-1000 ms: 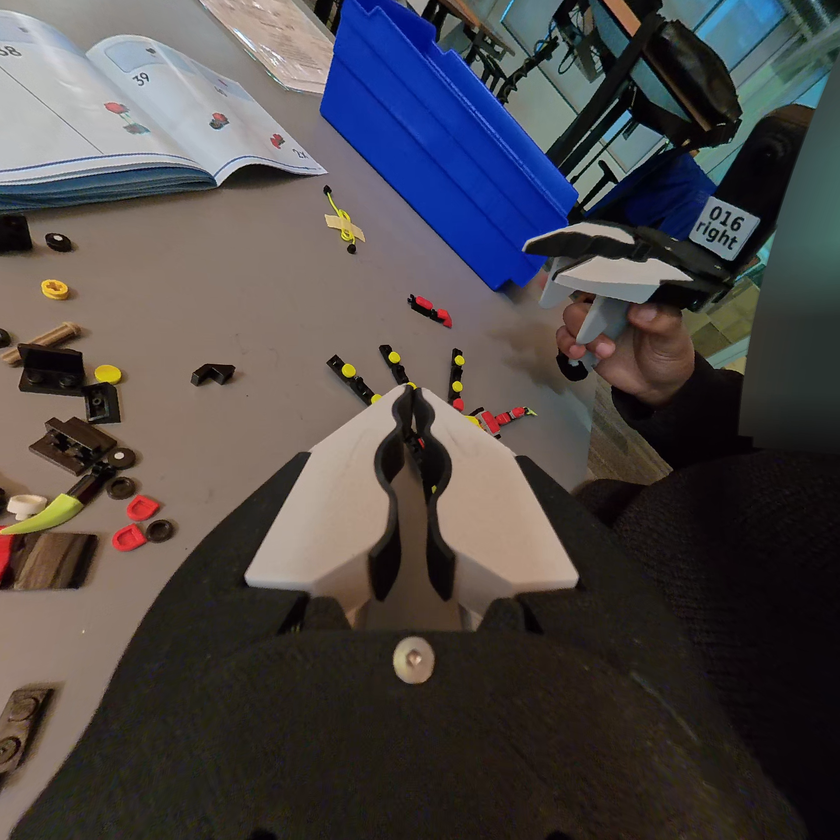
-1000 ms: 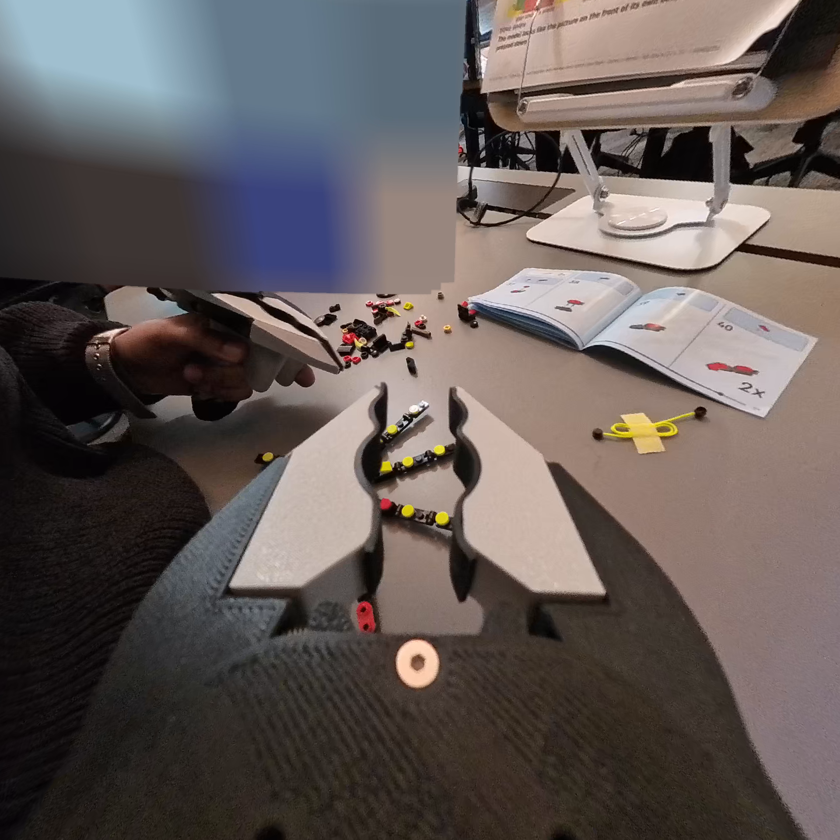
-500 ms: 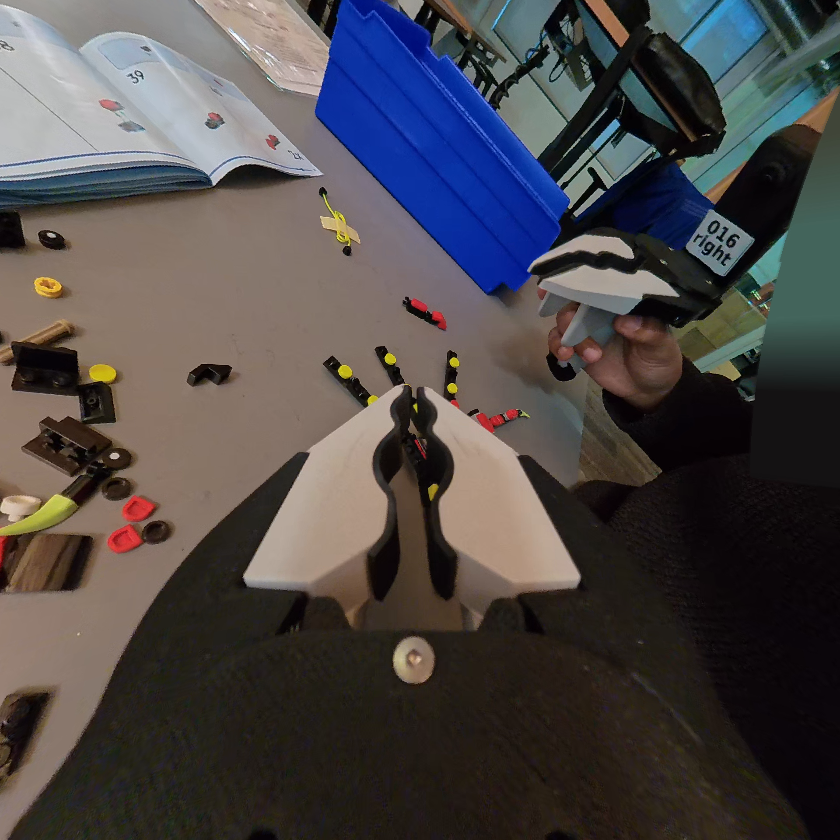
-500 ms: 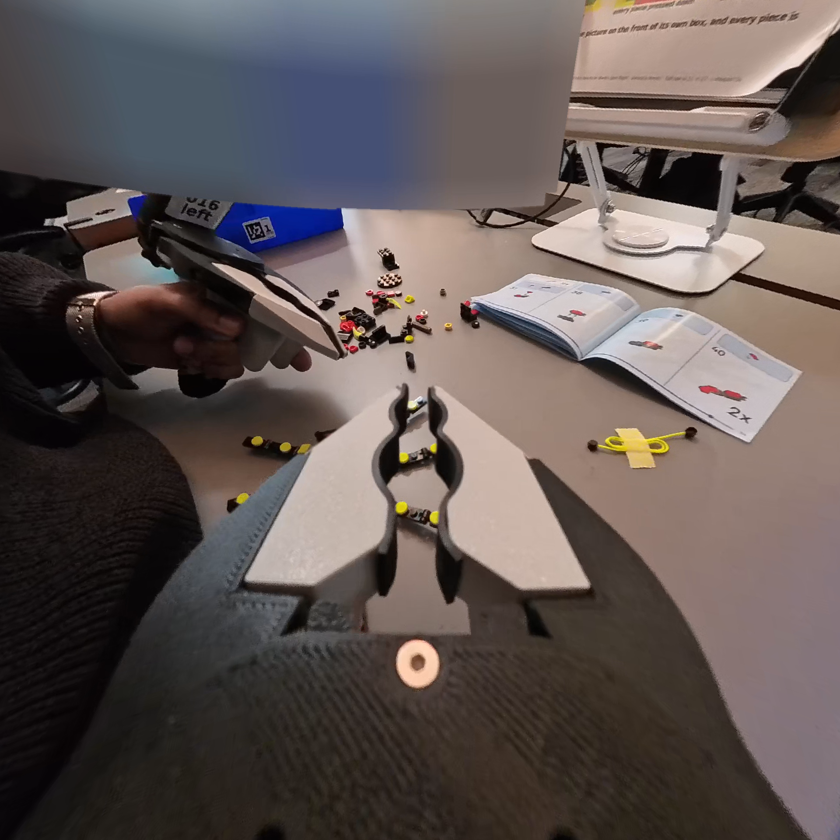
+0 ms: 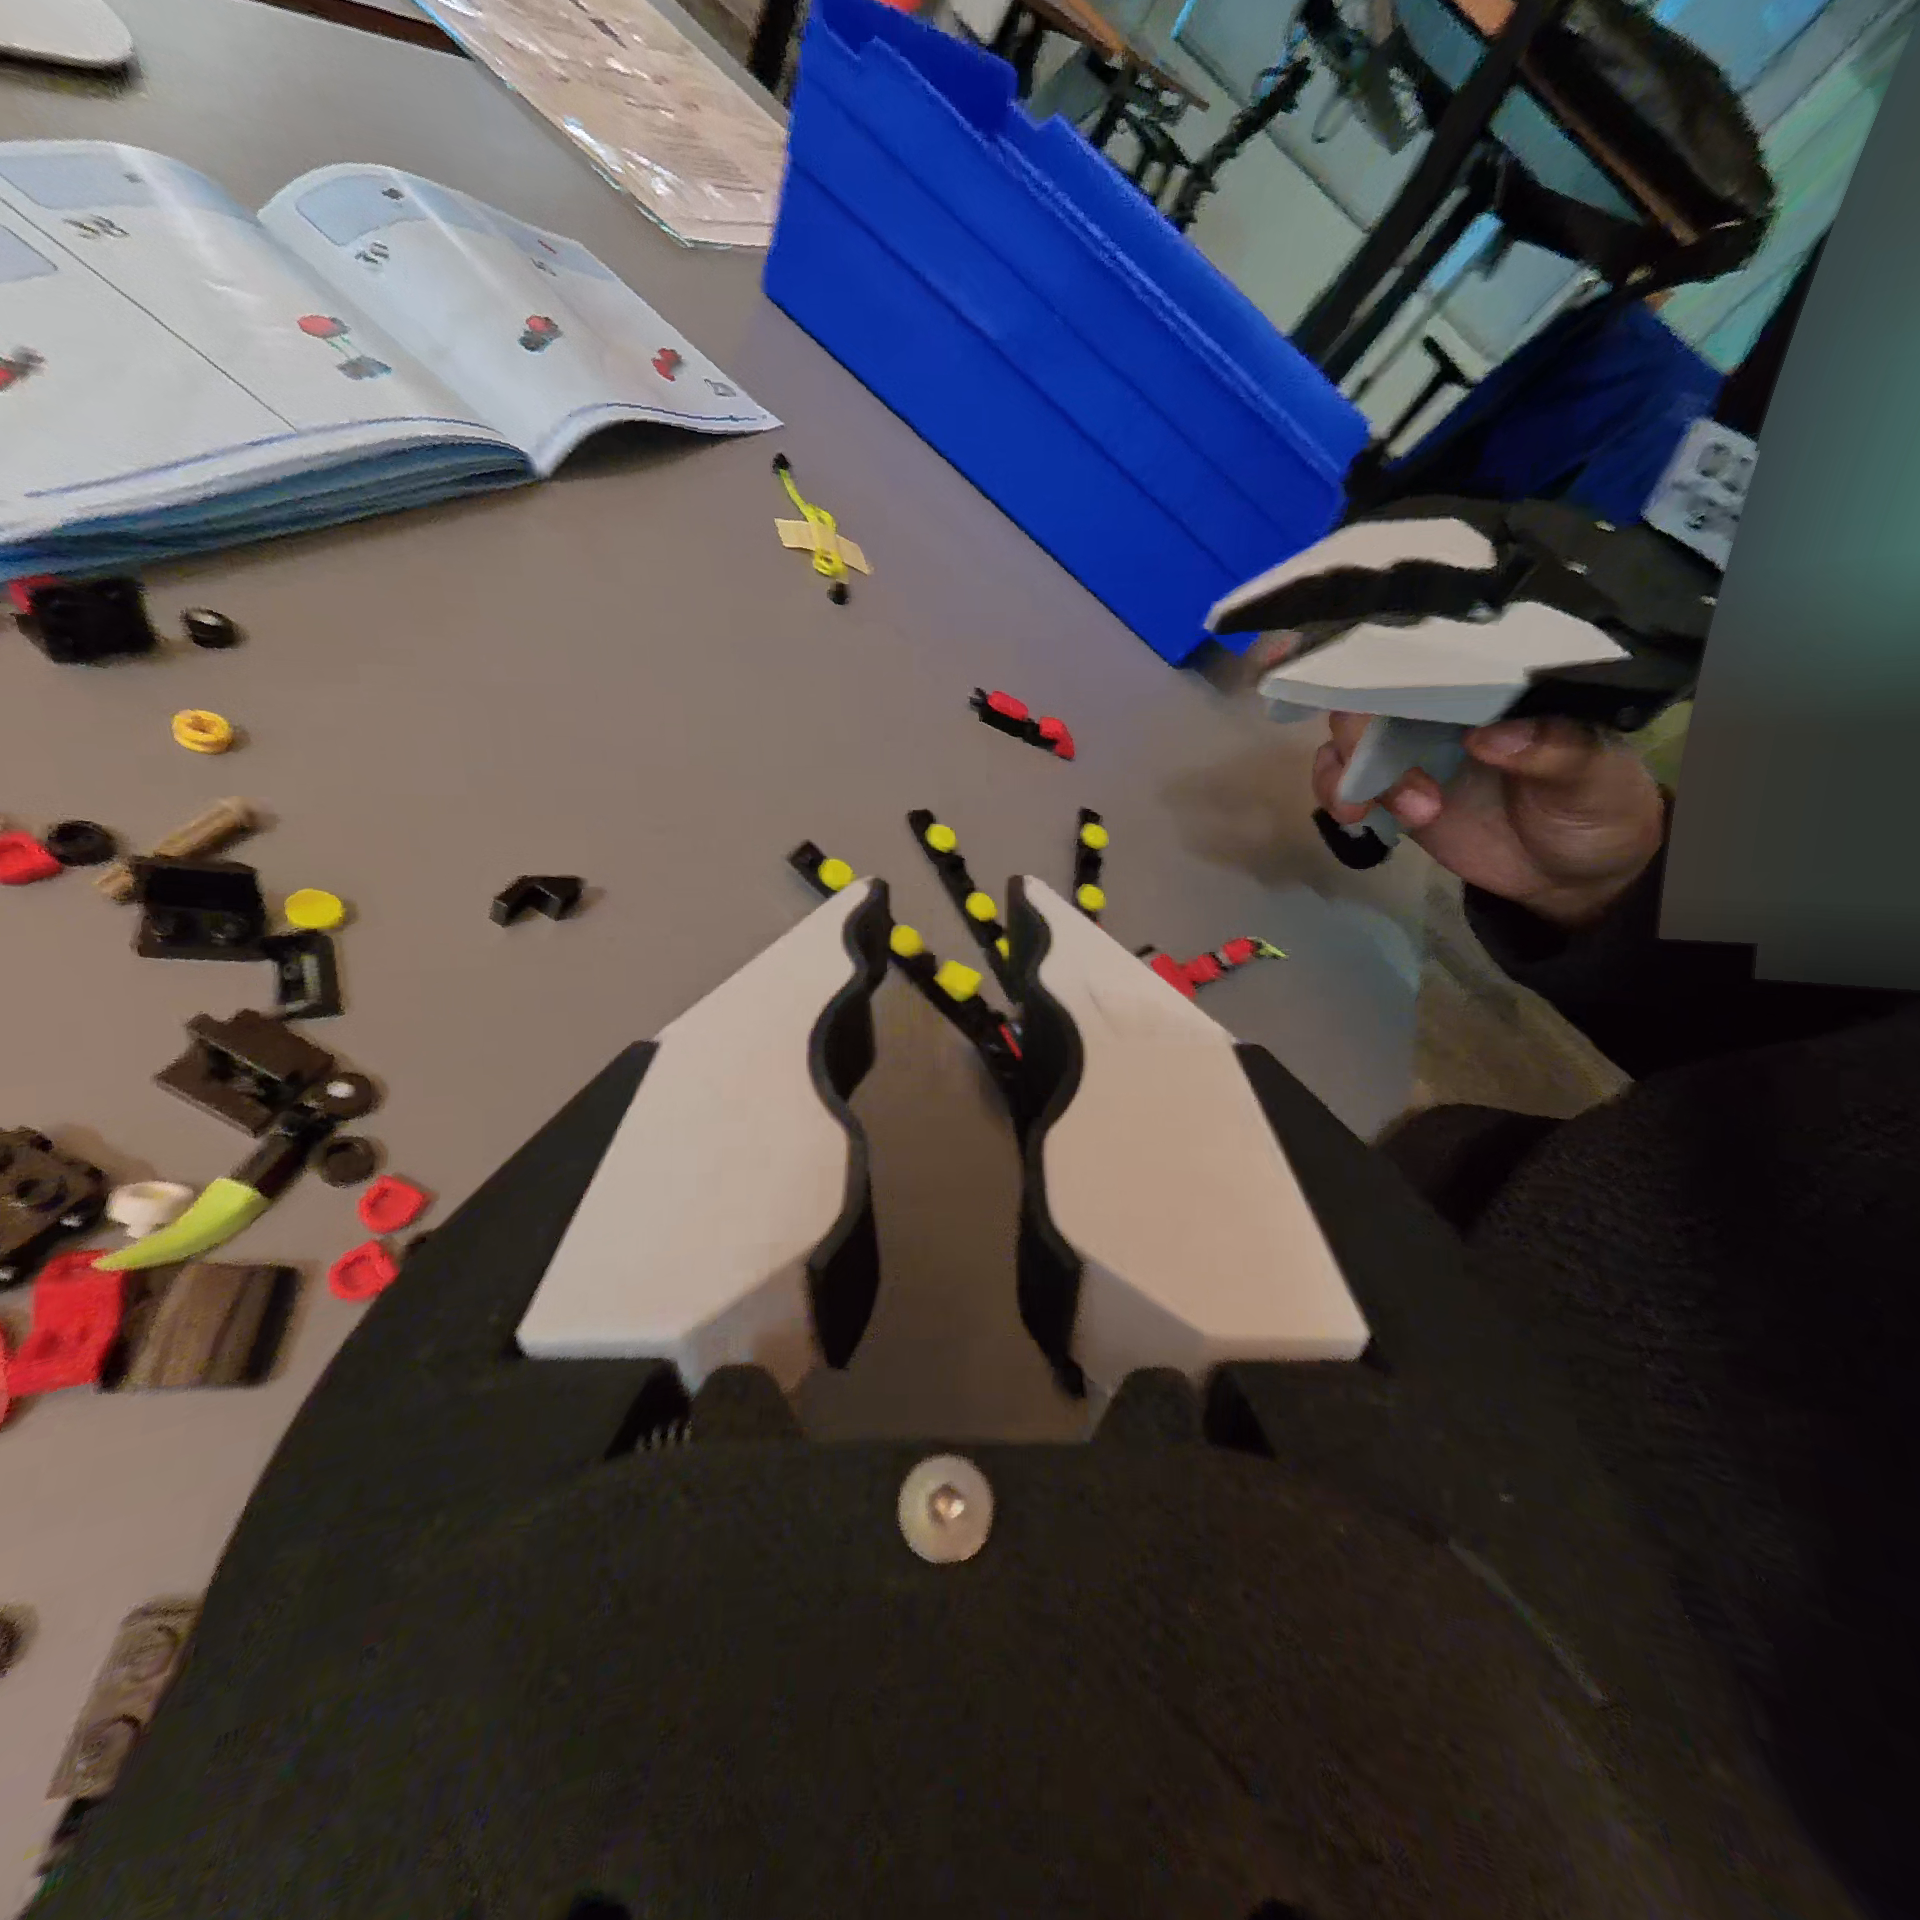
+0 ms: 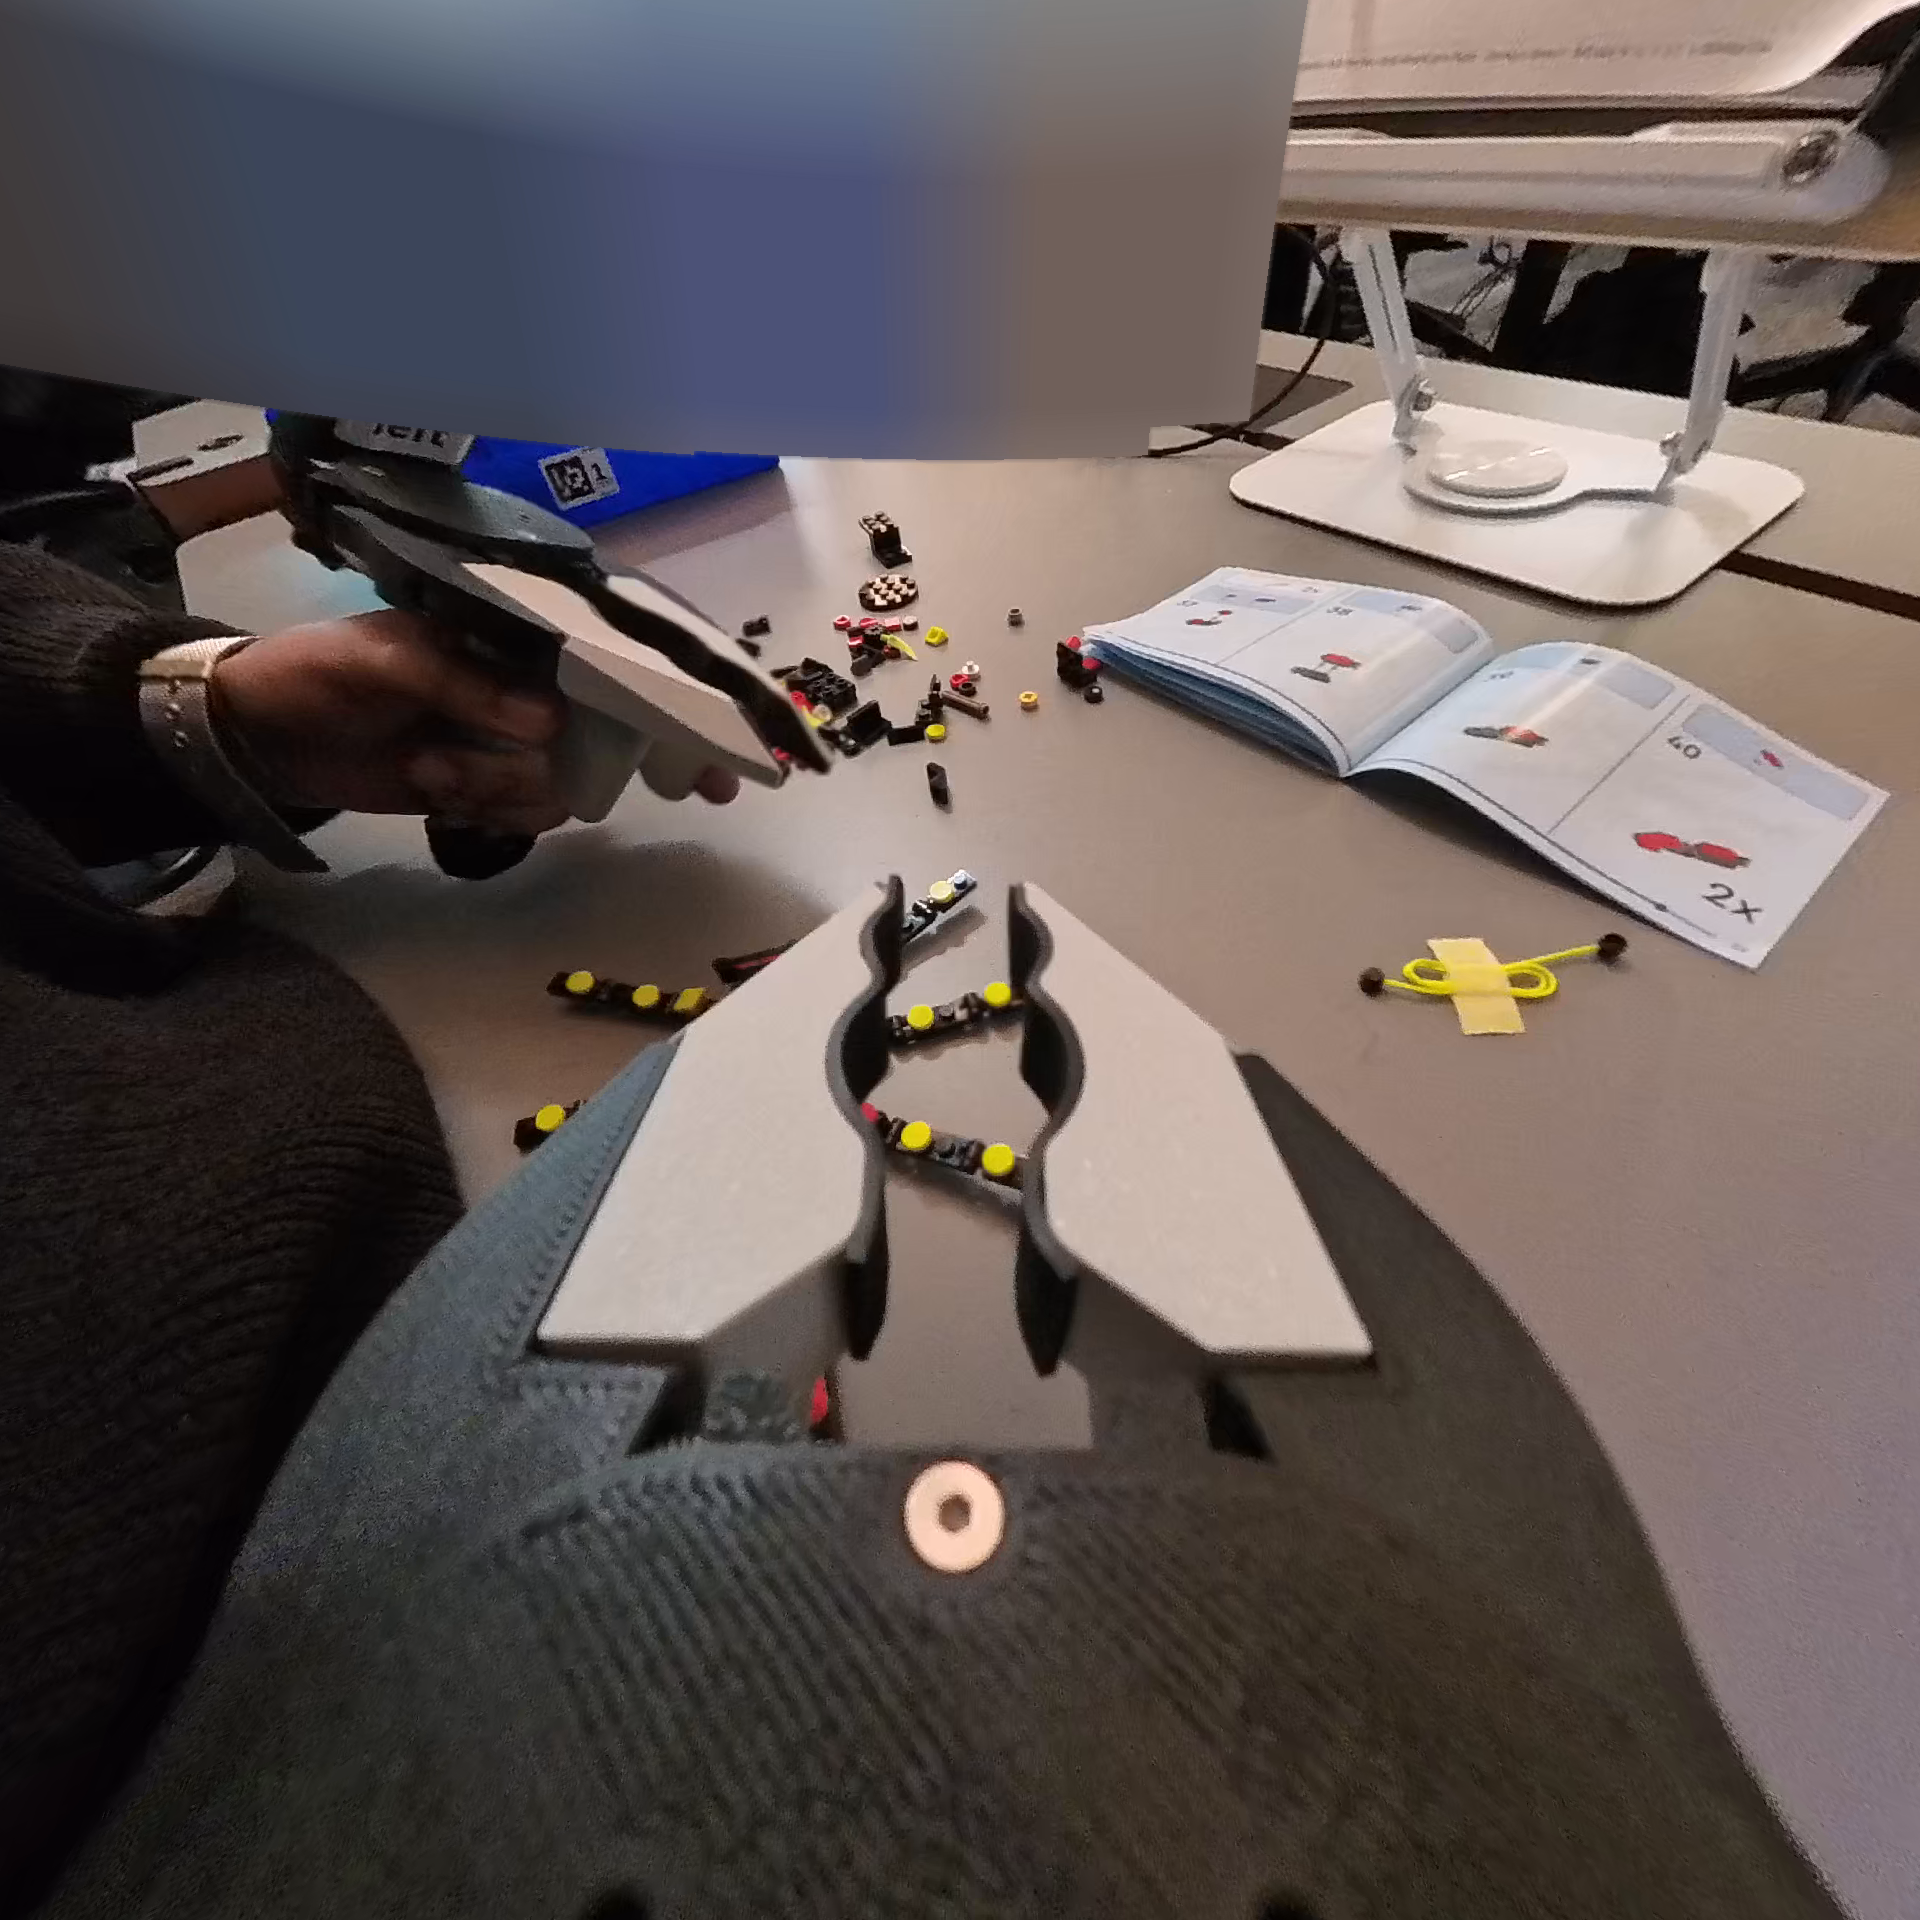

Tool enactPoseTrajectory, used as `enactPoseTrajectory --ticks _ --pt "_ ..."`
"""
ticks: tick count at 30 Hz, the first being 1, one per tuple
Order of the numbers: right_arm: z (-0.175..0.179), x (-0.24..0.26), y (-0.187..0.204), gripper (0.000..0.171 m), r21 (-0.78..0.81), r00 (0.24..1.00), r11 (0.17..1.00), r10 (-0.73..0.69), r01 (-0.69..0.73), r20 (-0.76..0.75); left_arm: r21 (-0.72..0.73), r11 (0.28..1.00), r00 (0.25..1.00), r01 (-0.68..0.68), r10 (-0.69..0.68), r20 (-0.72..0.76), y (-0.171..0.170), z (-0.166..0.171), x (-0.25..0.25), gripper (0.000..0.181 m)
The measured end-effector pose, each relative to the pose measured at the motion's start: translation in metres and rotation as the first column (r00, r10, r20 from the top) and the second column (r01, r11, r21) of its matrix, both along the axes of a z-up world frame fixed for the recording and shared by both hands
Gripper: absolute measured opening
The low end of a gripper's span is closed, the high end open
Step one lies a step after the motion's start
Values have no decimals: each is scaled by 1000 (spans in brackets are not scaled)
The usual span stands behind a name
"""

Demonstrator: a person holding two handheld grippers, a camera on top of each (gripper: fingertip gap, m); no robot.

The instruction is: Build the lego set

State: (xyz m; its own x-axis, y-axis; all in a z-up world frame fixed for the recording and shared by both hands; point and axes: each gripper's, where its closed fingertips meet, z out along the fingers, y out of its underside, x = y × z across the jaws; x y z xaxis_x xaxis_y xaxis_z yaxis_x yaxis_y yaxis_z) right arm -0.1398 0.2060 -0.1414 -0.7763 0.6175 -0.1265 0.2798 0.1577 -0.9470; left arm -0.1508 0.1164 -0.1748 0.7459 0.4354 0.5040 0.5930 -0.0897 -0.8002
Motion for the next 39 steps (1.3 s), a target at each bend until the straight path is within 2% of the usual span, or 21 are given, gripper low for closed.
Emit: enactPoseTrajectory --ticks 3,5,8,14,17,20,24,26,30,35,39 --pt "-2 -1 -1 20 -16 1000 1000 5 -5 30 -81 995 997 -65 62 -36 5 -3 -25 39" --pt "-1 1 -3 21 -34 999 999 17 -15 34 -168 982 990 -86 64 -129 13 -3 -49 47" --pt "5 8 -6 15 -59 999 997 45 -43 20 -256 961 960 -103 28 -279 37 1 -92 48" --pt "14 13 -3 13 -42 999 998 43 -44 -27 -323 943 972 -83 5 -235 117 1 -177 71" --pt "23 14 1 12 -71 998 997 33 -36 -45 -396 915 974 -80 -13 -227 147 -14 -198 76" --pt "29 14 5 13 -121 999 992 29 -33 -38 -497 865 978 -63 -46 -204 159 -38 -199 84" --pt "34 10 13 14 -206 1000 979 14 -13 3 -593 793 972 -142 -2 -235 149 -63 -206 91" --pt "34 7 16 14 -248 999 969 8 1 33 -572 810 979 -127 10 -204 151 -63 -204 78" --pt "35 2 23 15 -315 997 949 -1 27 82 -548 832 986 -90 -4 -168 158 -61 -200 42" --pt "34 1 24 15 -309 997 951 -10 34 77 -500 862 989 -83 10 -147 159 -55 -201 5" --pt "32 2 21 15 -295 997 955 -1 24 77 -401 910 988 -106 52 -142 153 -38 -203 3"
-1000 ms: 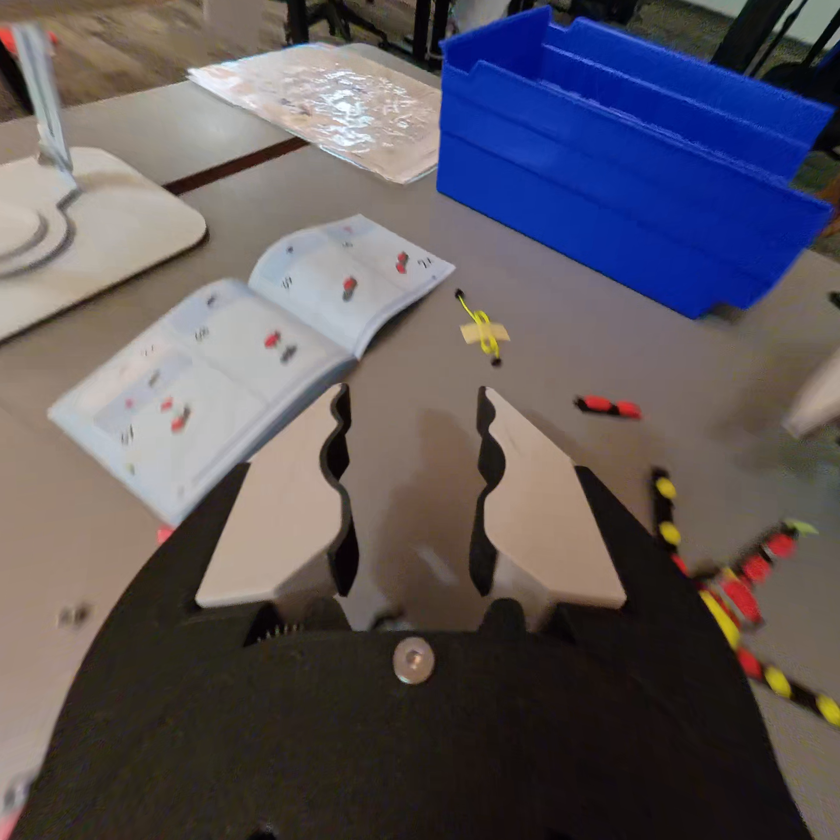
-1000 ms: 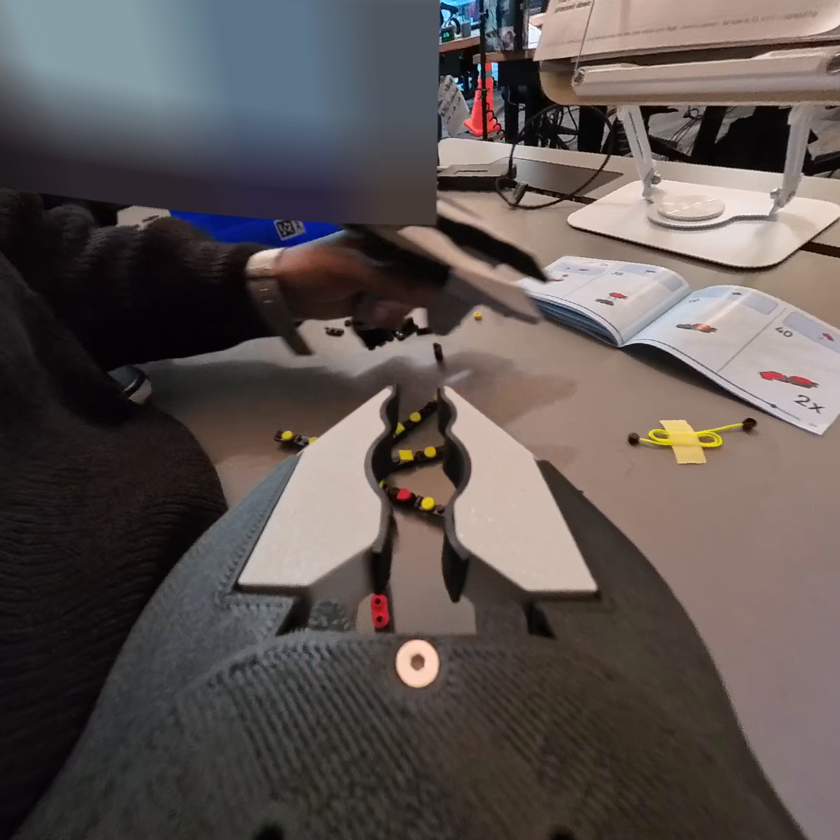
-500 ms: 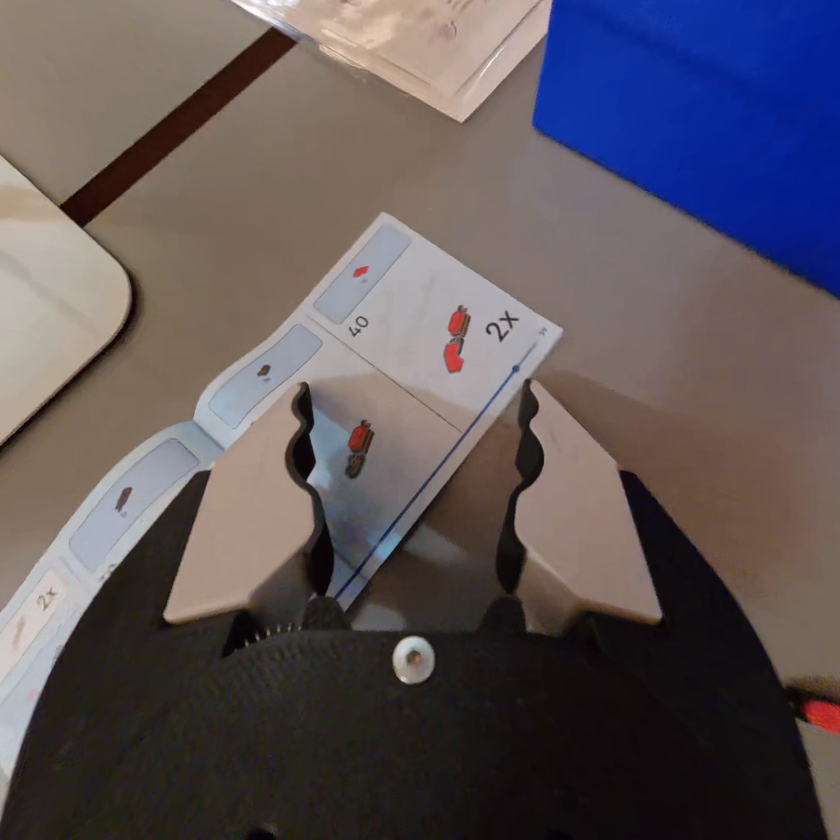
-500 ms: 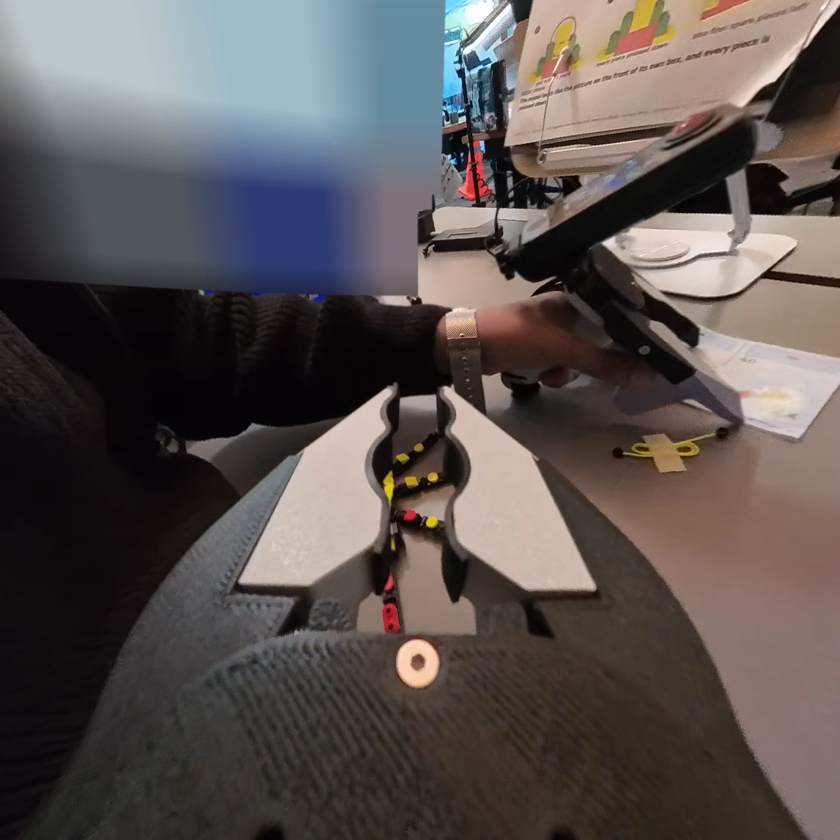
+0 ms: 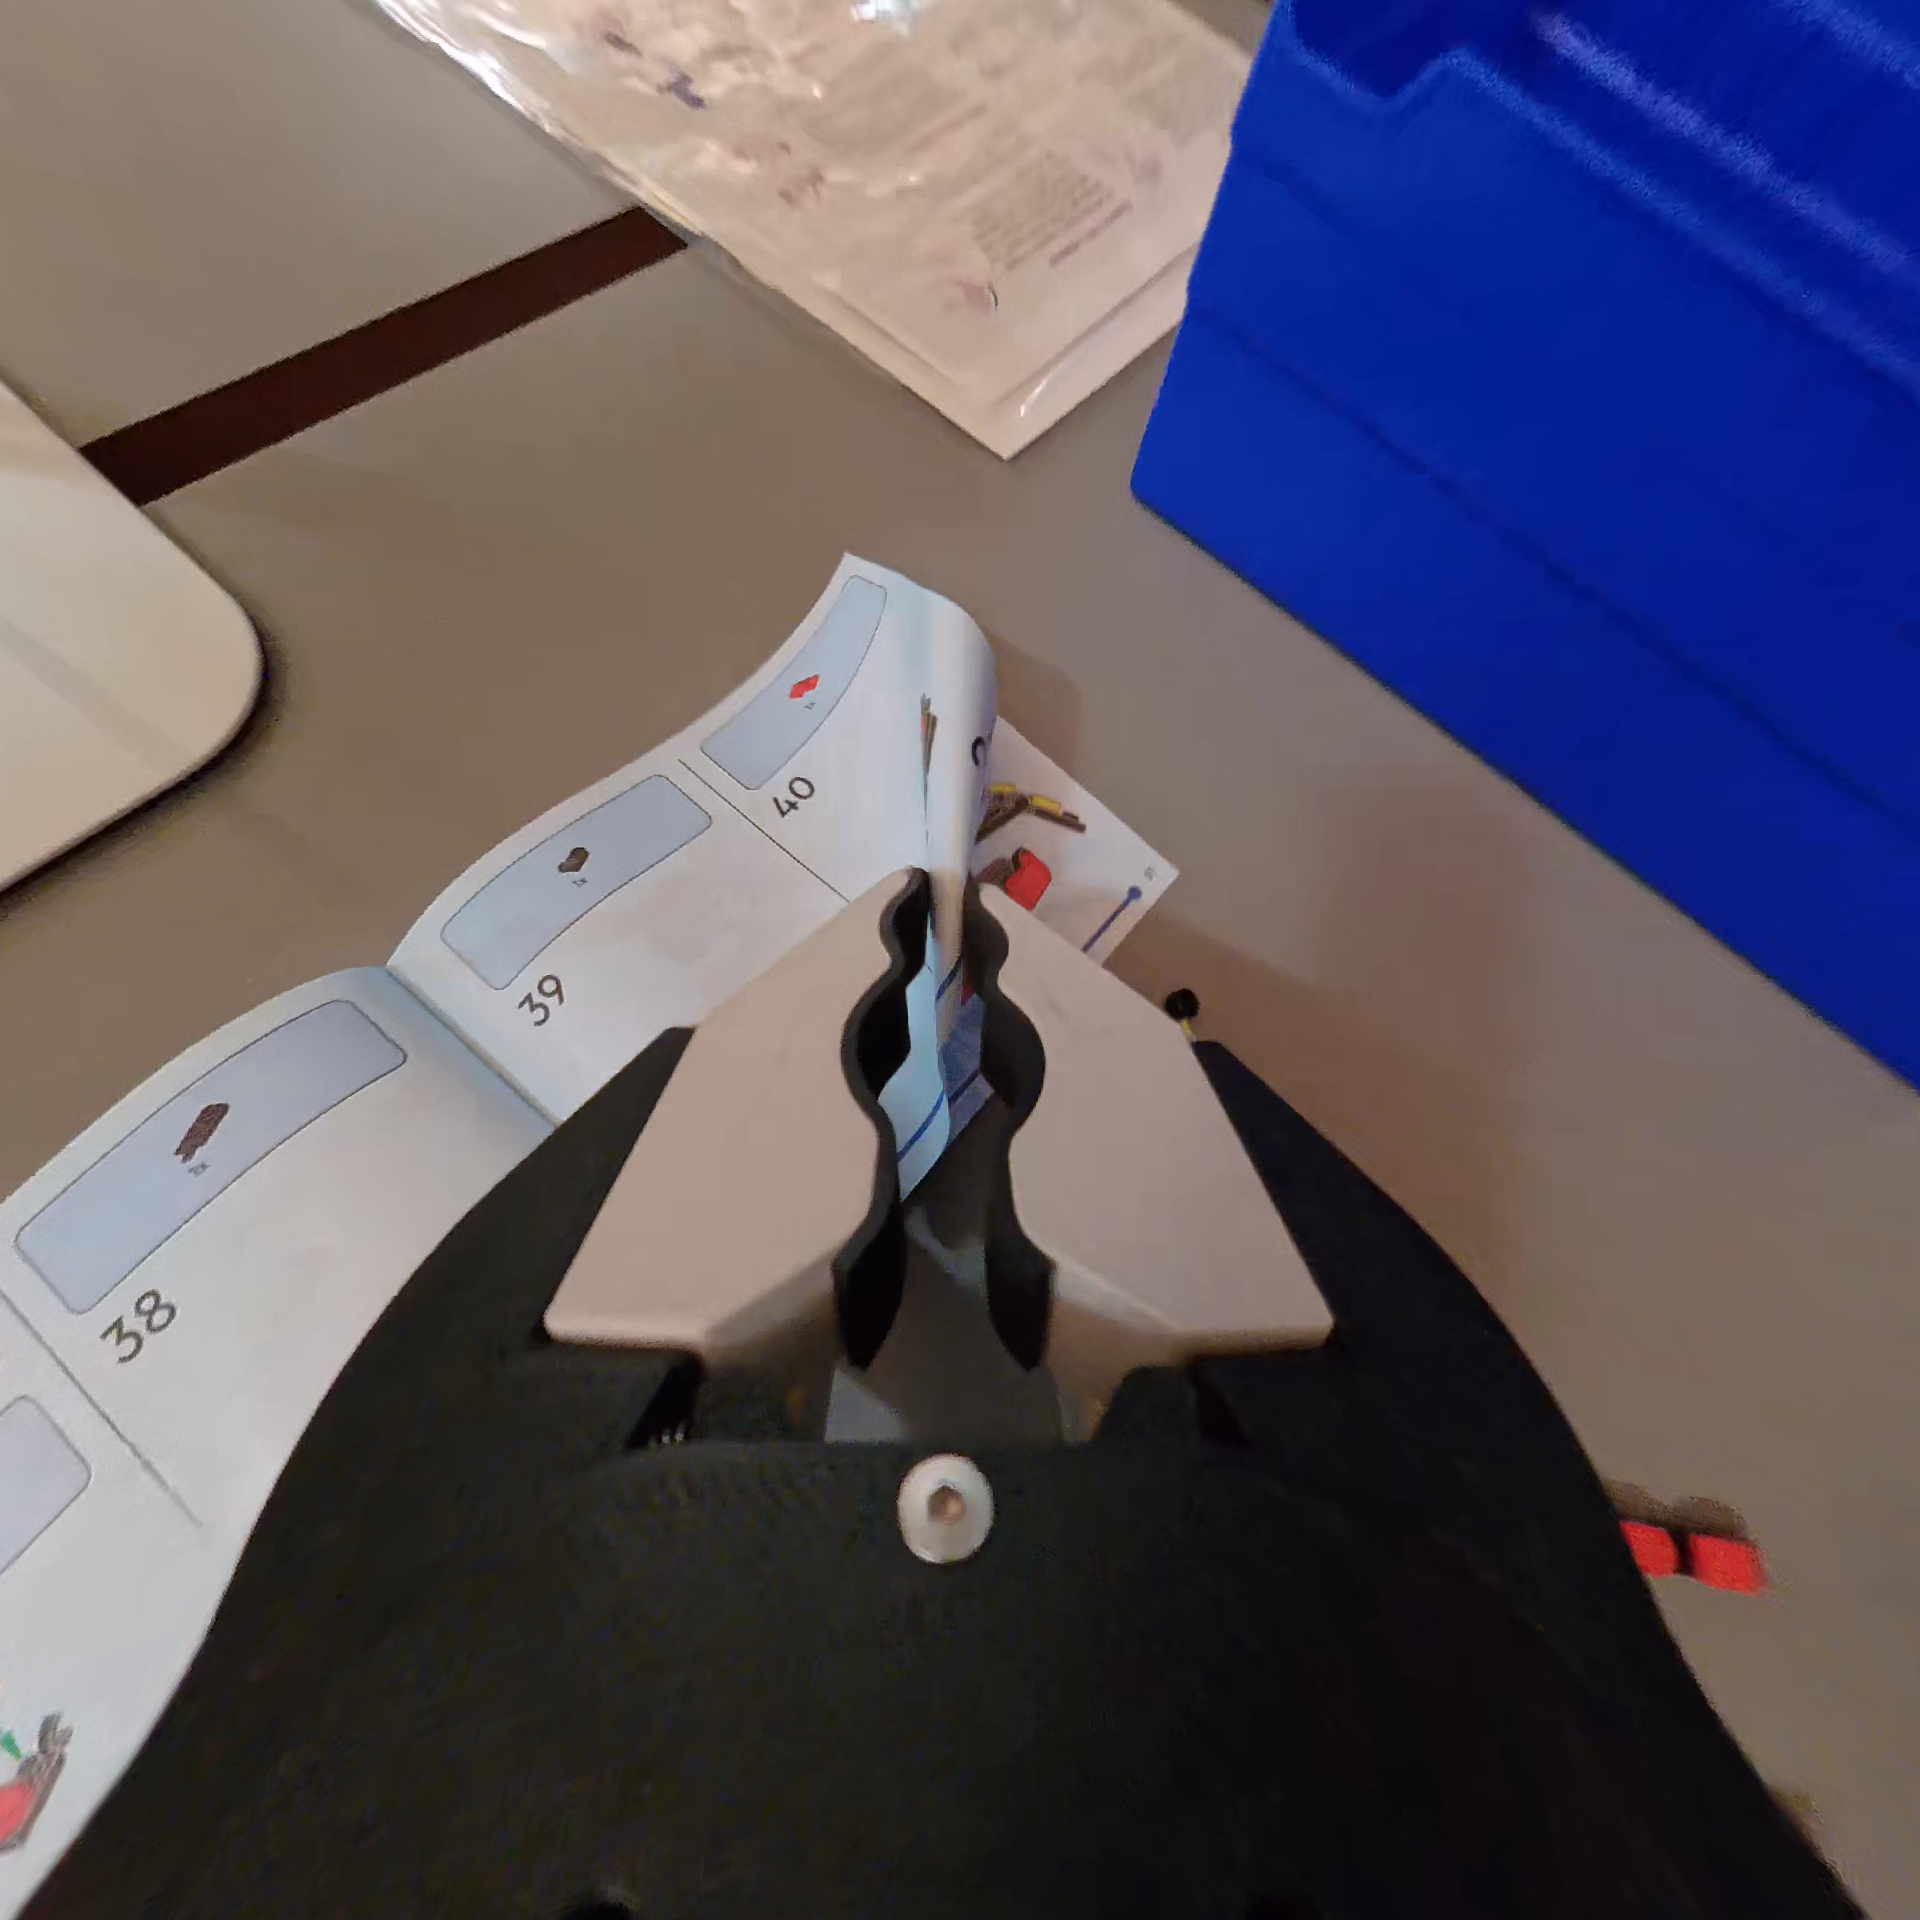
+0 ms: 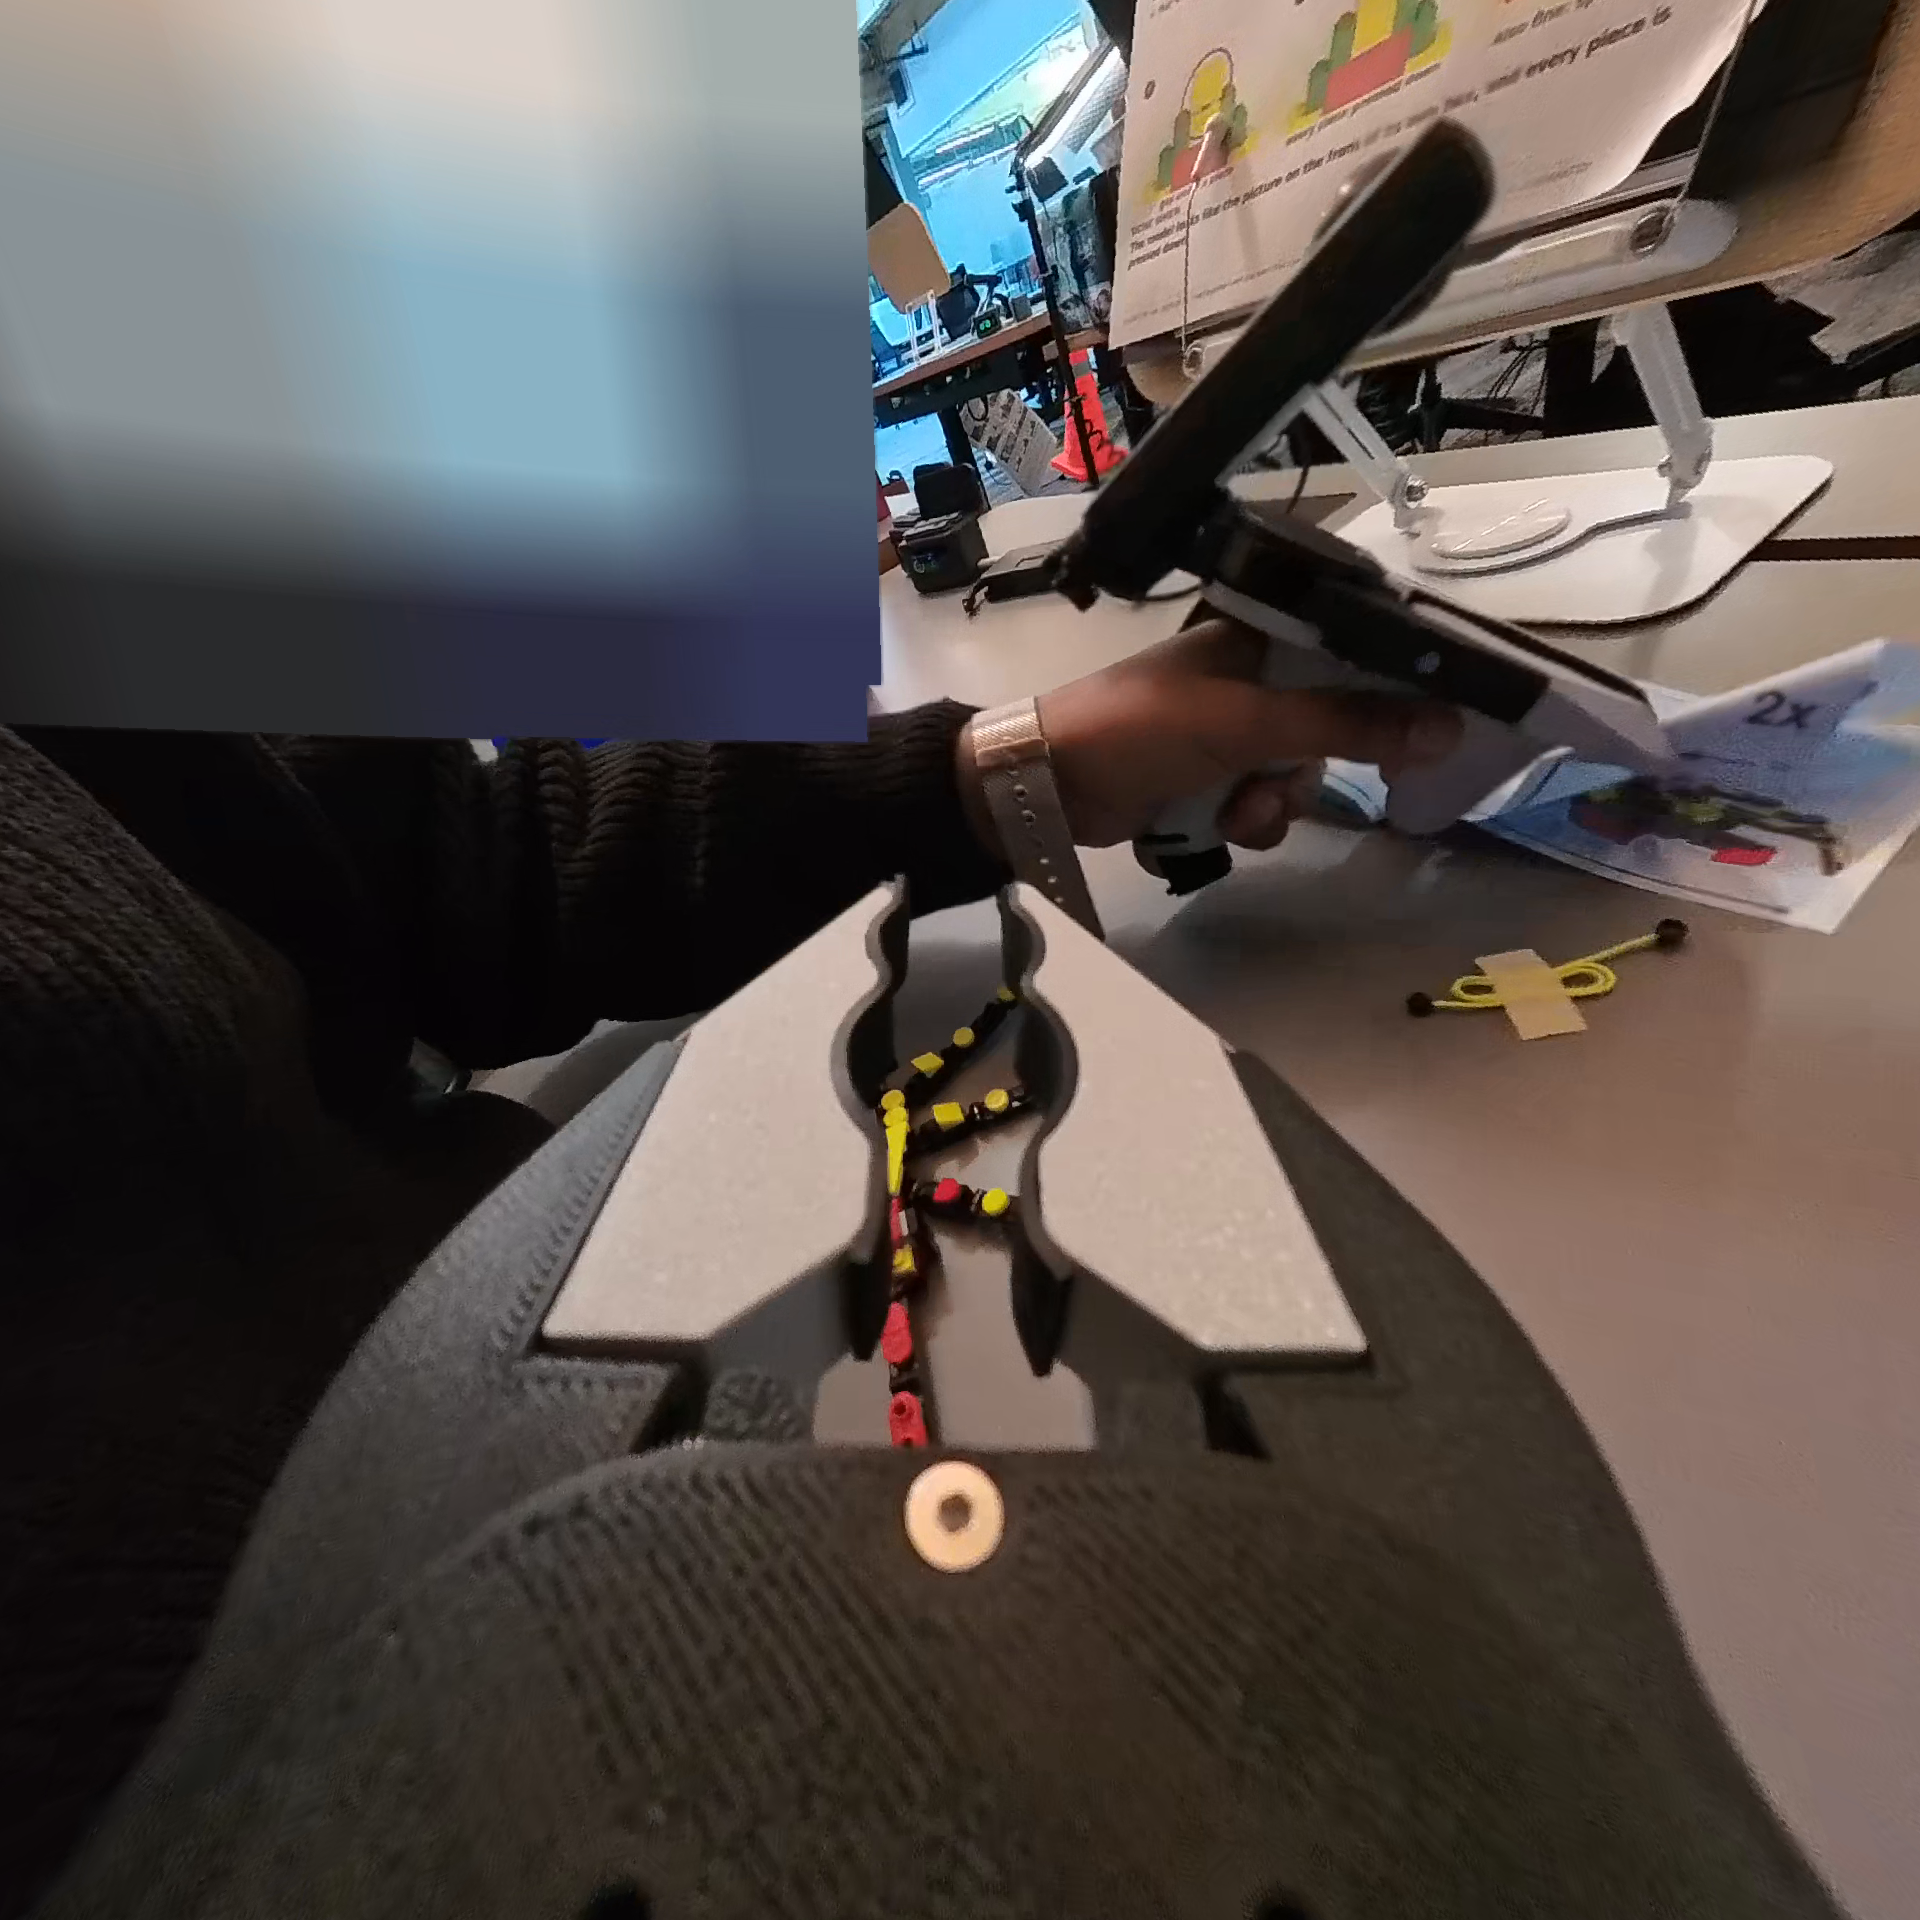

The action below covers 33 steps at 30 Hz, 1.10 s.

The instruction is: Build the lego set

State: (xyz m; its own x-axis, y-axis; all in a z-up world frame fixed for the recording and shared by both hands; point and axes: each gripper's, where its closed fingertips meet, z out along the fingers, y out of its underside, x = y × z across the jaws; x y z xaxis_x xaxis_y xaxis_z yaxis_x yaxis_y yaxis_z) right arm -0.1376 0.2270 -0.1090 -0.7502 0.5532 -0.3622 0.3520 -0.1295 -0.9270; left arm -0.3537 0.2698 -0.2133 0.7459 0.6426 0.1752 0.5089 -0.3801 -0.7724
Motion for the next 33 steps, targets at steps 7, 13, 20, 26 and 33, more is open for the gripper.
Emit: enactPoseTrajectory --ticks 7,13,20,26,33 --pt "0 -1 0 15 -4 1000 1000 -2 2 4 270 951 988 -151 154 9 -38 47 -7 3" --pt "0 -1 0 15 -9 1000 1000 -1 1 7 432 847 946 -311 233 224 -88 51 3 6" --pt "-3 -1 -4 15 9 1000 1000 5 -5 8 460 797 910 -391 261 322 -139 39 19 21" --pt "-4 1 -8 15 29 1000 999 15 -16 5 477 796 913 -373 223 343 -150 36 22 36" --pt "-2 4 -9 14 45 1000 999 19 -18 -13 463 789 901 -404 256 349 -164 29 16 25"
